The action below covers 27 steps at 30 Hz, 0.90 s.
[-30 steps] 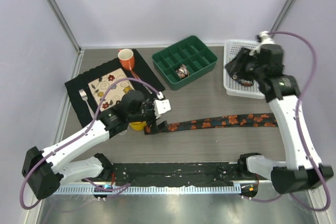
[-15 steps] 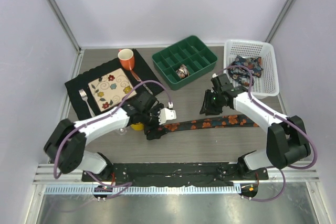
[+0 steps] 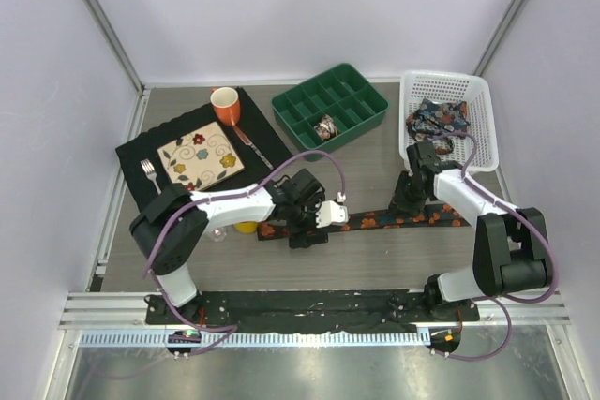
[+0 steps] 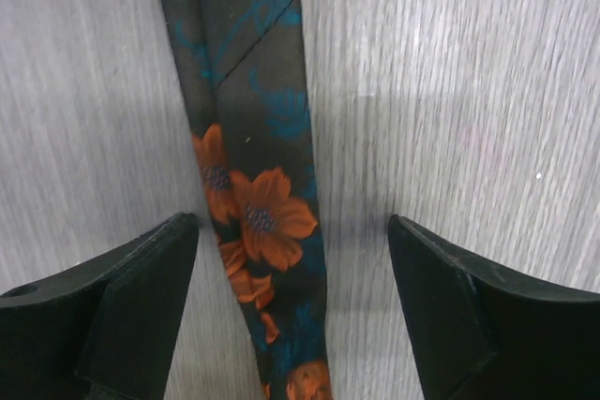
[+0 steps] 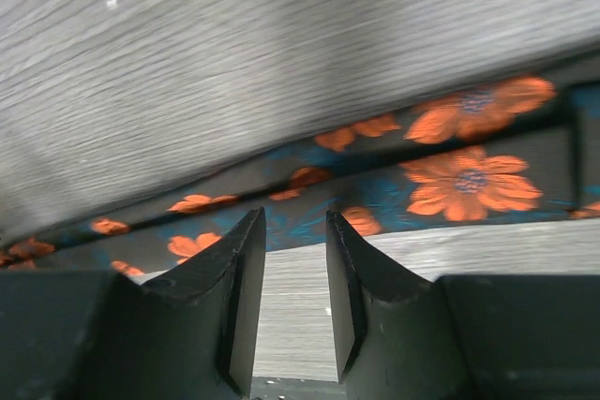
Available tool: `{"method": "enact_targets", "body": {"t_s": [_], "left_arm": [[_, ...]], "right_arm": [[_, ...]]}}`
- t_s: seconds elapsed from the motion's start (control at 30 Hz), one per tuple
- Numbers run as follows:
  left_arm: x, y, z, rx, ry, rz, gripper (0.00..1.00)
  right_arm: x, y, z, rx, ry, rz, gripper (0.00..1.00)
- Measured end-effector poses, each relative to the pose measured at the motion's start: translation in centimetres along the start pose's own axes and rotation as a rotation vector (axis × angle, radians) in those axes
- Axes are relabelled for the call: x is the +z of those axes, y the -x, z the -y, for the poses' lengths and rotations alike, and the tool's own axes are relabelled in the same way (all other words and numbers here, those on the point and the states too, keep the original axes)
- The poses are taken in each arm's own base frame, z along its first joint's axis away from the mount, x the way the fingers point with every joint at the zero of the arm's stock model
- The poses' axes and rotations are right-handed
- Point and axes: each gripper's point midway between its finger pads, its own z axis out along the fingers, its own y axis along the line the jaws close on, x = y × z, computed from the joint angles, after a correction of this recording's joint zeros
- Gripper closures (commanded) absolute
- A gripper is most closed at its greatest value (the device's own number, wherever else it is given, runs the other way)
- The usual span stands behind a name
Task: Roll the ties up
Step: Flatten out the tie at the center of the board.
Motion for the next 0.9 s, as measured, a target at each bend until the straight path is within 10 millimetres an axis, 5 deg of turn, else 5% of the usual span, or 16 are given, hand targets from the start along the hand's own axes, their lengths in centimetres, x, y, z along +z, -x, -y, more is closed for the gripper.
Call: {"method": "enact_targets", "body": {"t_s": [0.27,0.53,0.63,0.67,0.77,0.9], "left_arm": [[0.9,1.3,0.0,-0.021,-0.009,-0.003,0.55],[2.1,3.3,0.7,-0.007,-0.026,0.01,0.64],[2.5,4.0,0.9,-0.006,-0.03,0.019,0.55],[2.6,4.1,0.9,-0.009,-0.031,0.021,0.43],[2.6,4.3,0.9,-0.014,-0.031,0.03,0.27],[0.9,3.8,1.8,-0.017,-0.041,0.061,0.23]], "right_arm": [[-0.6,1.0,3.0,0.032,-0.058,-0.004,0.62],[-2.4,3.1,6.5,0.091,-0.101,0.026,0.61],[-3.2,3.4,6.5,0.091,-0.079,0.034,0.62],[-3.4,3.4,6.1,0.086,-0.057,0.032,0.63],[-3.7,3.2,4.5,0.081,0.027,0.018,0.65],[-4.5,2.9,1.2,0.063,0.15,0.025,0.67]]}}
